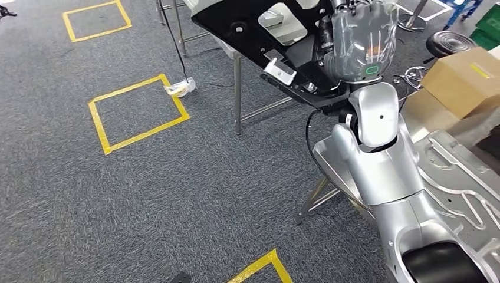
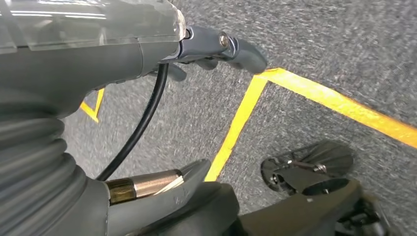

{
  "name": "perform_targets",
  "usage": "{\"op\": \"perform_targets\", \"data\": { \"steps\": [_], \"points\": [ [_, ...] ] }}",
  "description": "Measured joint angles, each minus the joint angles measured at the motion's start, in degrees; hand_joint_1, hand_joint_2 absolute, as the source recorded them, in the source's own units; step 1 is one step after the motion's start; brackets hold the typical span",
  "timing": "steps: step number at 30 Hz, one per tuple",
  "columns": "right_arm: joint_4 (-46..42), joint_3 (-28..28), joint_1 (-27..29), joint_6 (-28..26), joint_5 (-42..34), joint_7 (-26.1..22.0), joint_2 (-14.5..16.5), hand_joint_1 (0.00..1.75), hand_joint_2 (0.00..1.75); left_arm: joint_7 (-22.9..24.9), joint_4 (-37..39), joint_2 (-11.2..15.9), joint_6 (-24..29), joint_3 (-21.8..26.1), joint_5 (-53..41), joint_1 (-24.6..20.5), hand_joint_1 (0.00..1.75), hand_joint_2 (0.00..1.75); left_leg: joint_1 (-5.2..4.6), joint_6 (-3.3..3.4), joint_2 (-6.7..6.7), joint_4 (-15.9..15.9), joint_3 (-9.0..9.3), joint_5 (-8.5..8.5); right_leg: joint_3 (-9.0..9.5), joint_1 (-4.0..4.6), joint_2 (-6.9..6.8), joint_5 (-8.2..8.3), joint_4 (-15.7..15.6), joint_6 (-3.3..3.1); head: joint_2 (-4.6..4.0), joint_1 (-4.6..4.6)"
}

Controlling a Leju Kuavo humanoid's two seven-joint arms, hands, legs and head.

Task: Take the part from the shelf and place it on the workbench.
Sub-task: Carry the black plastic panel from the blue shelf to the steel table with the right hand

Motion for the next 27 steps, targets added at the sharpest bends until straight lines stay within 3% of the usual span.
{"op": "perform_targets", "data": {
  "steps": [2, 3, 5, 6, 8, 9, 11, 12, 14, 15, 16, 17, 19, 21, 23, 24, 25, 27],
  "points": [
    [-0.1, 0.0, 0.1, 0.0, 0.0, 0.0, -0.1, 1.75, 1.75, -0.1, 0.0, 0.0, 0.0, 0.0, 0.0, 0.0, 0.00, 1.75, -0.01, -0.21, 1.37, 0.0, 0.51, -0.45, 2.94, -0.07, -1.27, 4.01, -6.2, -0.09, 0.00, 0.01],
    [-0.2, 0.0, 0.1, 0.0, 0.0, 0.0, -0.1, 1.75, 1.75, -0.1, 0.0, 0.0, 0.0, 0.0, 0.0, -0.1, 0.00, 1.75, -0.14, -0.43, 1.96, 0.0, 0.81, -0.73, 4.93, 0.27, -2.81, 5.60, -10.1, -0.33, 0.00, 0.02],
    [-0.4, 0.0, 0.0, 0.0, 0.0, 0.0, 0.0, 1.75, 1.75, -0.1, 0.0, -0.1, 0.0, 0.0, 0.0, -0.1, 0.00, 1.75, -0.49, -1.01, 3.14, 0.1, 1.36, -1.25, 7.28, 0.99, -4.82, 7.03, -15.0, -1.10, 0.00, -0.04],
    [-0.4, 0.0, 0.0, 0.0, 0.0, 0.0, 0.0, 1.75, 1.75, -0.1, 0.0, -0.1, 0.0, 0.0, 0.0, -0.1, 0.00, 1.75, -0.67, -1.35, 3.78, 0.0, 1.58, -1.46, 7.40, 1.32, -4.91, 6.78, -15.4, -1.48, 0.00, -0.06],
    [-0.5, 0.0, 0.0, 0.0, 0.0, 0.0, 0.0, 1.75, 1.75, -0.1, 0.0, -0.1, -0.1, 0.0, -0.1, -0.2, 0.00, 1.75, -0.69, -1.95, 4.96, -0.2, 2.11, -1.94, 7.51, 1.19, -3.30, 6.79, -15.7, -2.16, 0.00, -0.08],
    [-0.6, 0.0, 0.0, 0.1, 0.0, 0.1, 0.0, 1.75, 1.75, -0.2, 0.0, -0.2, -0.1, 0.0, -0.2, -0.3, 0.00, 1.75, -0.61, -2.25, 4.38, 0.2, 2.23, -2.47, 7.79, 0.99, -2.52, 6.84, -16.0, -2.48, 0.00, -0.08],
    [-0.8, 0.0, -0.2, 0.1, 0.1, 0.3, 0.1, 1.75, 1.75, -0.2, 0.0, -0.2, -0.1, 0.0, -0.4, -0.4, 0.00, 1.75, -0.37, -2.59, 1.41, 4.1, 0.84, -4.92, 8.40, 0.50, -1.09, 6.96, -16.5, -3.12, 0.00, -0.24],
    [-0.8, 0.0, -0.3, 0.1, 0.2, 0.3, 0.2, 1.75, 1.75, -0.2, 0.0, -0.2, -0.1, 0.0, -0.4, -0.5, 0.00, 1.75, -0.33, -2.65, -0.32, 7.7, -0.83, -6.60, 8.50, 0.54, -0.36, 6.91, -16.5, -3.32, 0.00, -0.33],
    [-0.6, 0.0, -0.2, 0.2, 0.4, 0.4, 0.3, 1.75, 1.75, -0.1, 0.0, -0.2, -0.1, 0.0, -0.5, -0.4, 0.00, 1.75, -0.31, -2.69, -1.55, 14.7, -4.72, -8.85, 8.55, 0.63, 1.35, 6.77, -16.3, -3.62, 0.00, -0.47],
    [-0.5, 0.0, -0.1, 0.3, 0.5, 0.4, 0.2, 1.75, 1.75, -0.1, 0.0, -0.2, -0.2, 0.0, -0.6, -0.3, 0.00, 1.75, -0.31, -2.67, -1.71, 16.0, -5.82, -8.50, 8.55, 0.67, 2.28, 6.67, -16.1, -3.65, 0.00, -0.48],
    [-0.4, 0.0, 0.0, 0.3, 0.5, 0.5, 0.2, 1.75, 1.75, 0.0, 0.0, -0.2, -0.2, 0.0, -0.7, -0.3, 0.00, 1.75, -0.30, -2.60, -1.82, 15.1, -5.91, -6.97, 8.54, 0.68, 3.20, 6.54, -15.8, -3.64, 0.00, -0.48],
    [-0.3, 0.0, 0.0, 0.3, 0.5, 0.5, 0.2, 1.75, 1.75, 0.0, 0.0, -0.2, -0.2, 0.0, -0.9, -0.4, 0.00, 1.75, -0.27, -2.48, -2.21, 12.3, -5.08, -4.61, 8.53, 0.64, 4.08, 6.35, -15.5, -3.55, 0.00, -0.48],
    [-0.2, 0.0, -0.1, 0.4, 0.5, 0.6, 0.2, 1.75, 1.75, 0.2, 0.0, -0.1, -0.4, 0.0, -1.1, -0.5, 0.00, 1.75, -0.06, -2.18, -4.73, 5.3, -2.51, -0.86, 8.28, 0.54, 5.63, 5.94, -14.7, -3.16, 0.00, -0.45],
    [0.1, 0.0, -0.2, 0.5, 0.5, 0.7, 0.2, 1.75, 1.75, 0.5, 0.0, -0.1, -0.4, 0.0, -1.2, -0.6, 0.00, 1.75, 0.00, -1.98, -6.82, 2.1, -1.18, -0.23, 7.66, 0.27, 6.99, 5.87, -14.3, -2.46, 0.00, -0.46],
    [0.5, -0.1, -0.3, 0.6, 0.5, 0.8, 0.0, 1.75, 1.75, 0.6, 0.0, -0.1, -0.5, 0.0, -1.2, -0.9, 0.00, 1.75, -0.06, -1.65, -6.22, 1.5, -0.95, -0.30, 7.21, 0.02, 8.29, 6.18, -14.5, -1.68, 0.00, -0.49],
    [0.7, -0.2, -0.4, 0.6, 0.5, 0.8, -0.1, 1.75, 1.75, 0.7, 0.0, -0.1, -0.6, 0.0, -1.2, -1.0, 0.00, 1.75, 0.03, -1.32, -5.50, 1.1, -0.78, -0.11, 7.03, 0.10, 7.85, 6.10, -14.3, -1.37, 0.00, -0.42],
    [0.9, -0.3, -0.6, 0.6, 0.4, 0.9, -0.2, 1.75, 1.75, 0.7, 0.0, -0.1, -0.6, 0.0, -1.2, -1.1, 0.00, 1.75, 0.14, -0.96, -4.76, 0.8, -0.61, 0.08, 6.55, 0.23, 6.54, 5.54, -13.5, -1.10, 0.00, -0.23],
    [1.2, -0.4, -0.9, 0.6, 0.2, 0.9, -0.3, 1.75, 1.75, 0.6, 0.0, -0.2, -0.7, 0.0, -1.2, -1.2, 0.00, 1.75, 0.20, -0.42, -3.19, 0.3, -0.36, 0.24, 4.04, 0.43, 2.51, 2.85, -8.4, -0.61, 0.00, 0.20]
  ]
}}
